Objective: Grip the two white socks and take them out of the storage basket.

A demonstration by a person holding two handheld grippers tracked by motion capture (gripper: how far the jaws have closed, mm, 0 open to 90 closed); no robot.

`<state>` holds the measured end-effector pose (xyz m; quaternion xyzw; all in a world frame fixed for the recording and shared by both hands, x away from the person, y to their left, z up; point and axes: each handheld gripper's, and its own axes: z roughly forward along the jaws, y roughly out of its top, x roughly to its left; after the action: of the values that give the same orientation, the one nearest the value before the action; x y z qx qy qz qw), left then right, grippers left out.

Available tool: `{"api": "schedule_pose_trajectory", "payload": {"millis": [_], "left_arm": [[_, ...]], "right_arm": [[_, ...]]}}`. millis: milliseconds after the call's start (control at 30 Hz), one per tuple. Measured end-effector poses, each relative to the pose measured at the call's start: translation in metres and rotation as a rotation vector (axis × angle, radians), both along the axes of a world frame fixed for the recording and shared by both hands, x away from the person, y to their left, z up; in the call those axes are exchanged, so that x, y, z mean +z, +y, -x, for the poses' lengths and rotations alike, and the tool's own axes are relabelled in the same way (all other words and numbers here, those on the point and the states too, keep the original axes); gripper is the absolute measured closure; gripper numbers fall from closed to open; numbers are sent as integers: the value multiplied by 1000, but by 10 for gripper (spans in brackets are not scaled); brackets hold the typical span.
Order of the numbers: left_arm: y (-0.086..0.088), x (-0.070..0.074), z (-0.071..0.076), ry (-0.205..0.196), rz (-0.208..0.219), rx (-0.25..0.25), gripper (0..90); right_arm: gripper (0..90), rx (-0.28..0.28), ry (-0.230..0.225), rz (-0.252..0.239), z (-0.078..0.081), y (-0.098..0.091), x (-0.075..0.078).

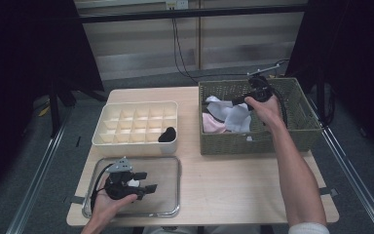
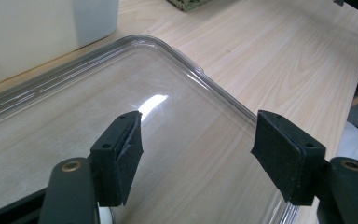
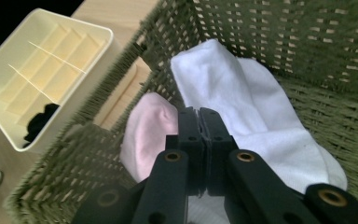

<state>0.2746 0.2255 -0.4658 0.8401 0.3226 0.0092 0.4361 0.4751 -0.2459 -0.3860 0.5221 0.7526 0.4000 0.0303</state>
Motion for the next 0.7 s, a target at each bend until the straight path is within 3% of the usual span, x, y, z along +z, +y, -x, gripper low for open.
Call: {"api": "schedule_pose_trajectory", "payload": {"millis": [700], "left_arm": [[1, 0, 0, -7, 2, 15, 313]], "right_arm": [[888, -3, -82, -78, 18, -5, 27]]}}
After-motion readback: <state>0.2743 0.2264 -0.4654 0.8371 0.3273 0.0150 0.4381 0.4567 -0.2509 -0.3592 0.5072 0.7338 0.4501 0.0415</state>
